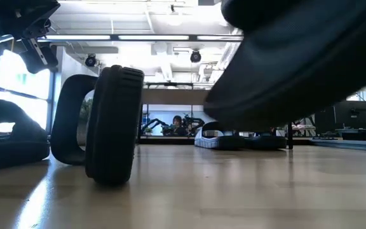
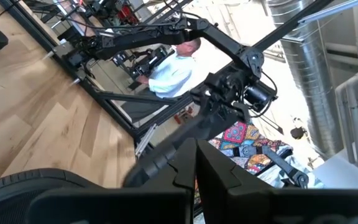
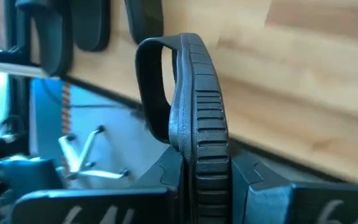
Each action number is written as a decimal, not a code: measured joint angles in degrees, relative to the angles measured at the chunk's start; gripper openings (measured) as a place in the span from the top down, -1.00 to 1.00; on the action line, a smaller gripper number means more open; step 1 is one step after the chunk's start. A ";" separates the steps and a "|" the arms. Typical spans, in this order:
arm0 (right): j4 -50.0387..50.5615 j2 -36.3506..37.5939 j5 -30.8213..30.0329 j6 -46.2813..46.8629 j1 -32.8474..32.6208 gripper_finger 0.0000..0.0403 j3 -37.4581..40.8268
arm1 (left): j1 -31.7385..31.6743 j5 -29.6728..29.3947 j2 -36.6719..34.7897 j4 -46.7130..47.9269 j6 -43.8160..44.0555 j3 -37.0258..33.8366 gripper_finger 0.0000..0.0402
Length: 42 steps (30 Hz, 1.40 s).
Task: Pick and place slides into the shelf
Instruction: Adjust the black slipper
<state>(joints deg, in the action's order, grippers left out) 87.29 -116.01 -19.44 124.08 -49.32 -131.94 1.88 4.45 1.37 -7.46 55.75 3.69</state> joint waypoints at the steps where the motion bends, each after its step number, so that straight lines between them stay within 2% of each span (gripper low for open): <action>1: -0.66 -0.09 -0.62 1.80 -0.98 0.80 0.00 | 0.01 0.00 0.00 0.00 0.00 0.01 1.00; 6: -6.81 -0.46 -3.07 2.76 -3.08 0.82 1.64 | -0.01 0.00 0.00 0.00 -0.04 0.00 1.00; 13: -12.66 -0.57 -3.90 2.66 0.16 0.82 11.86 | -0.01 -0.42 0.00 0.11 -0.13 0.01 1.00; 18: -18.47 -0.08 -4.20 1.62 0.23 0.82 16.03 | 0.01 0.74 -0.02 0.22 1.07 0.01 1.00; 22: -17.85 -0.55 -5.73 -0.72 -1.00 0.82 13.62 | -0.01 8.11 0.00 0.33 4.56 -0.01 1.00; 25: -15.19 -1.11 -9.43 -0.58 -2.38 0.82 9.66 | 0.01 16.51 0.00 0.53 8.49 0.00 1.00; 27: -11.98 -0.78 -12.52 0.14 -2.87 0.82 6.79 | 0.05 19.46 0.00 2.11 9.72 0.01 1.00; 33: -2.44 -0.92 -14.25 -0.38 -3.25 0.82 1.37 | 0.01 19.98 2.25 12.61 8.39 -0.01 1.00; 37: 2.81 -0.55 -16.76 -1.24 -2.36 0.82 -0.88 | 0.01 19.67 6.39 12.69 6.85 0.00 1.00; 42: 2.71 -0.38 -19.84 -5.78 -0.03 0.81 -0.90 | 0.01 18.73 13.98 12.13 4.45 1.27 1.00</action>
<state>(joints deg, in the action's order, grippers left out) 89.99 -116.39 -39.27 118.31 -49.35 -132.84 1.89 23.18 15.34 4.67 60.19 4.96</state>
